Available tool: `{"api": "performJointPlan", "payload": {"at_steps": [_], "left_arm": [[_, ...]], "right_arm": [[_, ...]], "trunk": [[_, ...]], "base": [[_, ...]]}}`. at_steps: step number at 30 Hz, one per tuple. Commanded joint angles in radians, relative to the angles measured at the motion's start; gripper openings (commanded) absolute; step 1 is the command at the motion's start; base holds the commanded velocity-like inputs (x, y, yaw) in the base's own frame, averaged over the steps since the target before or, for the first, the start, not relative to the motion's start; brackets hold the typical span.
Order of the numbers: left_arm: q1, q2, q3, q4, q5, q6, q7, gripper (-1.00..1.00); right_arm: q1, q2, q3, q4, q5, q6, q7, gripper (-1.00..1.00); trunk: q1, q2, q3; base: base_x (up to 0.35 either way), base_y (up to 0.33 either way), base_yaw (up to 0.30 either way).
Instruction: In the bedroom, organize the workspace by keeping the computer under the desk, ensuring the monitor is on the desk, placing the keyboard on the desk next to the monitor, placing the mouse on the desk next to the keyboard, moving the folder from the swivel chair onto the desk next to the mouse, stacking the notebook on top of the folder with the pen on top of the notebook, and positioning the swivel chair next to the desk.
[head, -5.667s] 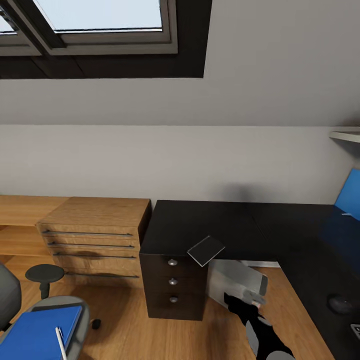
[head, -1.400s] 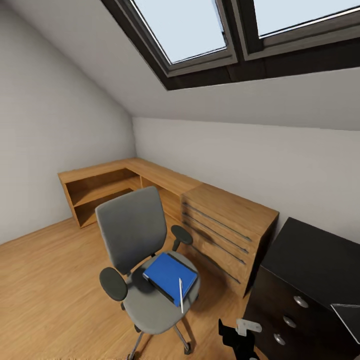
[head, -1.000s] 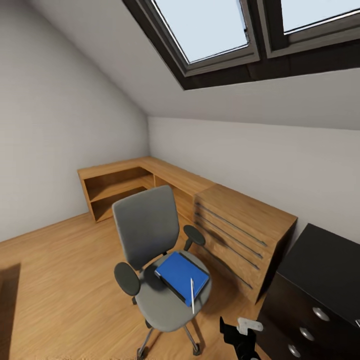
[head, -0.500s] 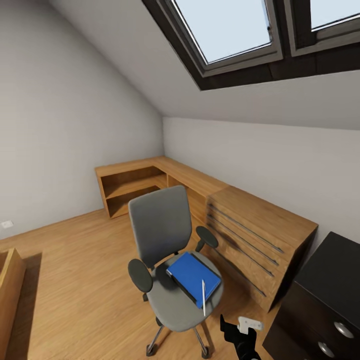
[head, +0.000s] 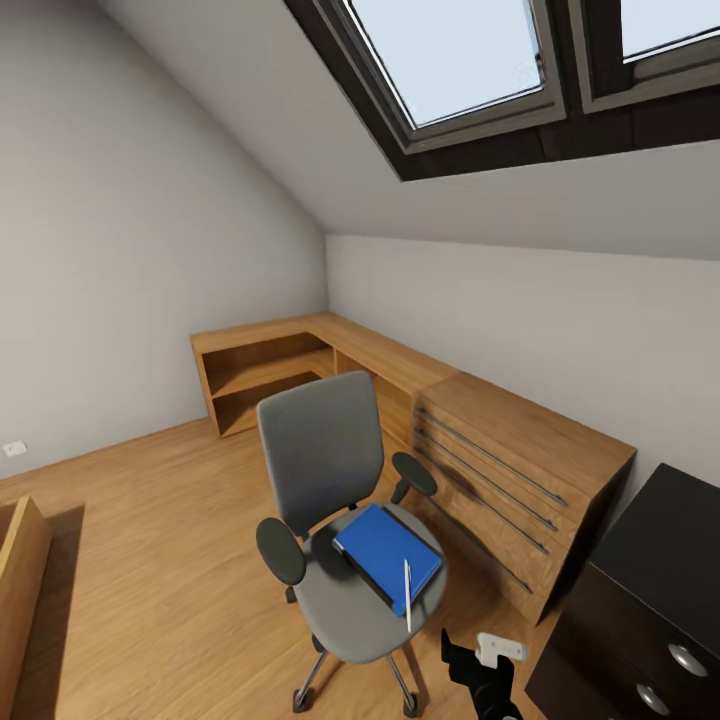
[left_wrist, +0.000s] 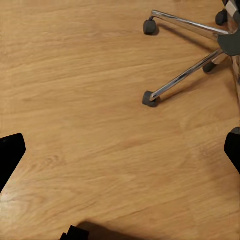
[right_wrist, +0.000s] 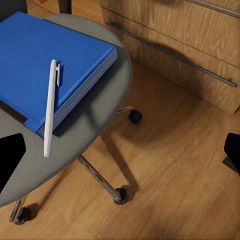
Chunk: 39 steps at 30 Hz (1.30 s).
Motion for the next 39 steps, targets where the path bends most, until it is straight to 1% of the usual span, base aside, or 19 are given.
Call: {"api": "performJointPlan", "payload": {"at_steps": [1, 6, 9, 10, 13, 14, 16, 17, 22, 23, 30, 39], "left_arm": [[-0.001, 0.000, 0.002, 0.001, 0.010, -0.002, -0.007, 1.00], [-0.001, 0.002, 0.002, 0.000, 0.010, -0.002, -0.007, 1.00], [-0.001, 0.002, 0.002, 0.000, 0.010, -0.009, -0.007, 1.00], [-0.001, 0.003, 0.002, -0.001, 0.010, -0.022, -0.007, 1.00], [-0.001, 0.004, 0.002, -0.001, 0.010, -0.039, -0.006, 1.00], [0.000, 0.004, 0.002, -0.001, 0.010, -0.046, -0.006, 1.00], [-0.001, 0.004, 0.002, -0.001, 0.010, -0.051, -0.006, 1.00], [-0.001, 0.004, 0.002, -0.001, 0.010, -0.055, -0.006, 1.00], [-0.001, 0.004, 0.002, -0.001, 0.009, -0.058, -0.006, 1.00], [-0.001, 0.004, 0.002, -0.001, 0.009, -0.058, -0.006, 1.00], [-0.001, 0.005, 0.002, -0.001, 0.009, -0.059, -0.006, 1.00], [-0.001, 0.005, 0.002, -0.001, 0.009, -0.060, -0.006, 1.00]], "right_arm": [[-0.001, 0.001, -0.008, -0.001, 0.010, -0.001, -0.003, 1.00], [-0.003, 0.008, -0.008, -0.005, 0.010, 0.016, -0.003, 1.00], [-0.005, 0.010, -0.007, -0.006, 0.012, 0.056, -0.003, 1.00], [-0.010, 0.011, -0.006, -0.008, 0.013, 0.108, -0.002, 1.00], [-0.023, 0.011, -0.004, -0.021, 0.015, 0.188, 0.000, 1.00], [-0.038, 0.012, -0.001, -0.039, 0.018, 0.235, 0.002, 1.00], [-0.055, 0.015, 0.007, -0.058, 0.029, 0.278, 0.003, 1.00], [-0.087, 0.028, 0.032, -0.095, 0.068, 0.359, 0.005, 1.00], [-0.124, 0.048, 0.049, -0.120, 0.105, 0.452, 0.006, 1.00], [-0.137, 0.055, 0.052, -0.124, 0.113, 0.480, 0.006, 1.00], [-0.165, 0.068, 0.057, -0.131, 0.125, 0.544, 0.006, 1.00], [-0.171, 0.068, 0.061, -0.132, 0.127, 0.550, 0.006, 1.00]], "trunk": [[0.000, -0.001, -0.001], [0.000, -0.001, -0.001], [0.000, -0.001, -0.001], [0.000, -0.001, -0.001], [0.000, -0.001, -0.001], [0.000, -0.001, -0.001], [0.000, -0.001, -0.001], [0.000, -0.001, -0.001], [0.000, -0.001, -0.001], [0.000, -0.001, -0.001], [0.000, -0.001, -0.001], [0.000, -0.001, -0.001]], "base": [[0.000, 0.000, 0.000], [0.000, 0.000, 0.000], [0.000, 0.000, 0.000], [0.000, 0.000, 0.000], [0.000, 0.000, 0.000], [0.000, 0.000, 0.000], [0.000, 0.000, 0.000], [0.000, 0.000, 0.000], [0.067, 0.039, 0.000], [0.189, 0.129, 0.000], [0.231, 0.172, 0.000], [0.074, 0.225, 0.000]]}}
